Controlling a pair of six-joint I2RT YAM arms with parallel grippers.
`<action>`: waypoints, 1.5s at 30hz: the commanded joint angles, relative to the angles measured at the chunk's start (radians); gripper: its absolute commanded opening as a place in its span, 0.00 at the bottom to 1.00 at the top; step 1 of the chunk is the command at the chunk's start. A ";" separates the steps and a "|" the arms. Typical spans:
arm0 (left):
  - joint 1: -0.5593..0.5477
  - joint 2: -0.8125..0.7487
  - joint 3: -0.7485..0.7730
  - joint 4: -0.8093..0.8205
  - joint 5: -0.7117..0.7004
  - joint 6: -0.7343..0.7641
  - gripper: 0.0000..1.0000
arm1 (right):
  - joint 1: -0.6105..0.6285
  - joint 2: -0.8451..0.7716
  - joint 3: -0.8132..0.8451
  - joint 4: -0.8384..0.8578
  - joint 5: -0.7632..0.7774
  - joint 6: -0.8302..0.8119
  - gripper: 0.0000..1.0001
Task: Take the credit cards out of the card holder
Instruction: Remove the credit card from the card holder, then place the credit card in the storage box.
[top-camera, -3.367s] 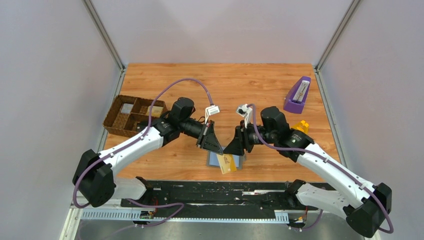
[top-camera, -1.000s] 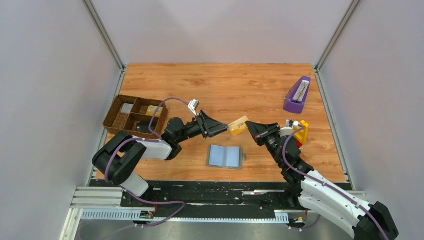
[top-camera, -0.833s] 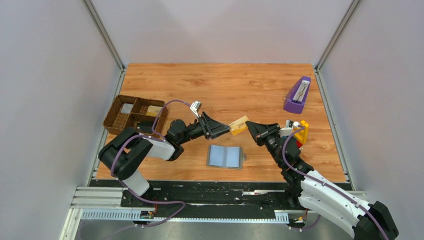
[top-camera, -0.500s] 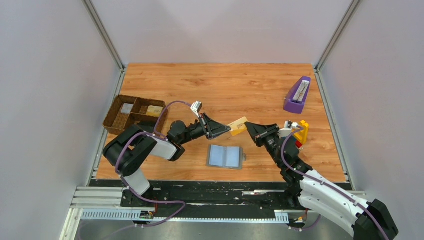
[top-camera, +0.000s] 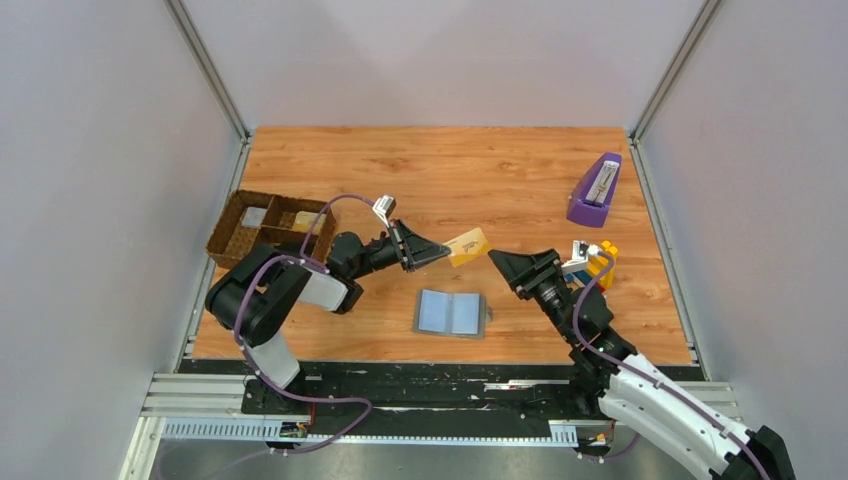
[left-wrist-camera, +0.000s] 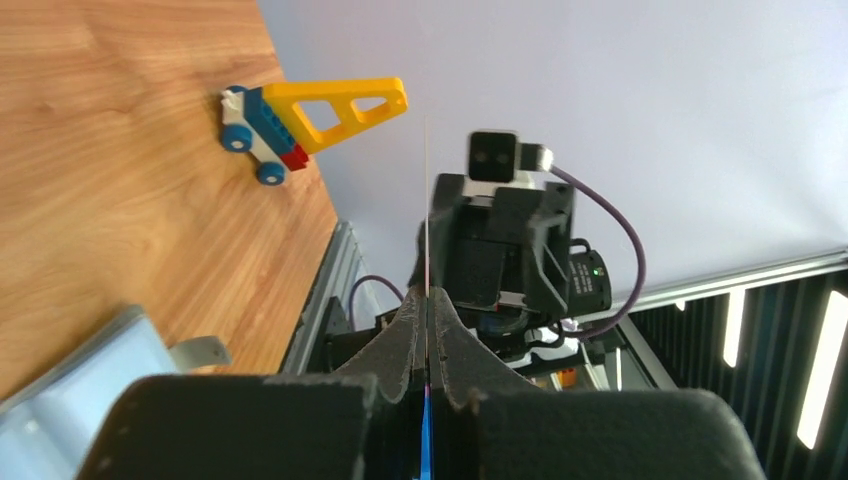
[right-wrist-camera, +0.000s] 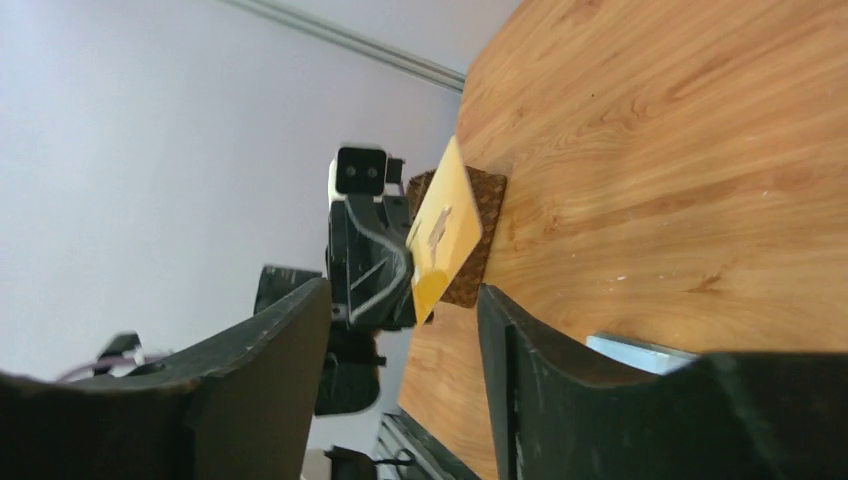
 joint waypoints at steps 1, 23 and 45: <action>0.078 -0.052 0.032 -0.054 0.151 0.067 0.00 | -0.014 -0.106 0.071 -0.158 -0.091 -0.321 0.62; 0.120 -0.332 0.346 -1.382 0.538 0.939 0.00 | -0.269 0.344 0.457 -0.360 -1.041 -0.678 0.63; 0.132 -0.358 0.375 -1.377 0.587 0.914 0.39 | -0.268 0.429 0.365 -0.033 -1.057 -0.426 0.00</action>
